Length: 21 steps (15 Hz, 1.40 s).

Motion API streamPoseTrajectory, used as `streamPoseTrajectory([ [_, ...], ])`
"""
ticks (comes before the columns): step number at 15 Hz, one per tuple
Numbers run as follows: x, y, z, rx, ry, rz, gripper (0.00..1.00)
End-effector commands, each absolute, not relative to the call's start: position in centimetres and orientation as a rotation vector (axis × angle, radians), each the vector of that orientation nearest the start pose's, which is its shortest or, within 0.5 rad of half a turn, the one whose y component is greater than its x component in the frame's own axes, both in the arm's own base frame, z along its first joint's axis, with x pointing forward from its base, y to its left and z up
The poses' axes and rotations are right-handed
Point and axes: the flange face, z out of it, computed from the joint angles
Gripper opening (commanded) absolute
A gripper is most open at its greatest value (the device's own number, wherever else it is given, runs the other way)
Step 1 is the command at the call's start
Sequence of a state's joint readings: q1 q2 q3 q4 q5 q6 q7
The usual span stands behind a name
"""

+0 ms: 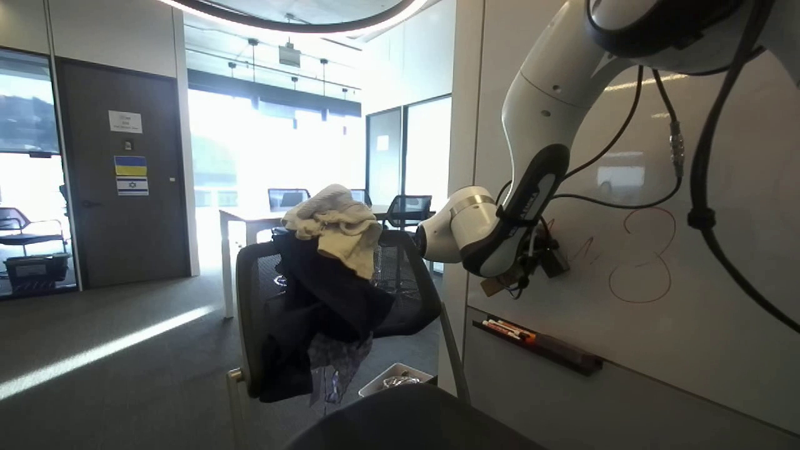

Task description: Put the white cloth on the chair back rest then pick up the whiteboard eraser and erase then drawings on the board

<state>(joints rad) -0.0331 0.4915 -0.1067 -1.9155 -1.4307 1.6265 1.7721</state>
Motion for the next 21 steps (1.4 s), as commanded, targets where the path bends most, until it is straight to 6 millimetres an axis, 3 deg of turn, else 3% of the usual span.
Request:
streamPoseTrajectory([
  [1, 56.6, -20.6, 27.4, 1.388, -0.924, 0.567, 0.31],
  [7, 55.3, -19.1, 31.4, 1.368, -0.938, 0.612, 0.31],
  [10, 55.1, -18.7, 35.0, 1.336, -0.971, 0.641, 0.31],
  [13, 56.9, -18.6, 37.5, 1.353, -0.977, 0.657, 0.31],
  [17, 59.6, -18.2, 37.0, 1.386, -0.942, 0.664, 0.31],
  [19, 60.8, -17.6, 35.7, 1.397, -0.892, 0.663, 0.31],
  [21, 62.0, -18.1, 33.7, 1.554, -0.845, 0.590, 0.31],
])
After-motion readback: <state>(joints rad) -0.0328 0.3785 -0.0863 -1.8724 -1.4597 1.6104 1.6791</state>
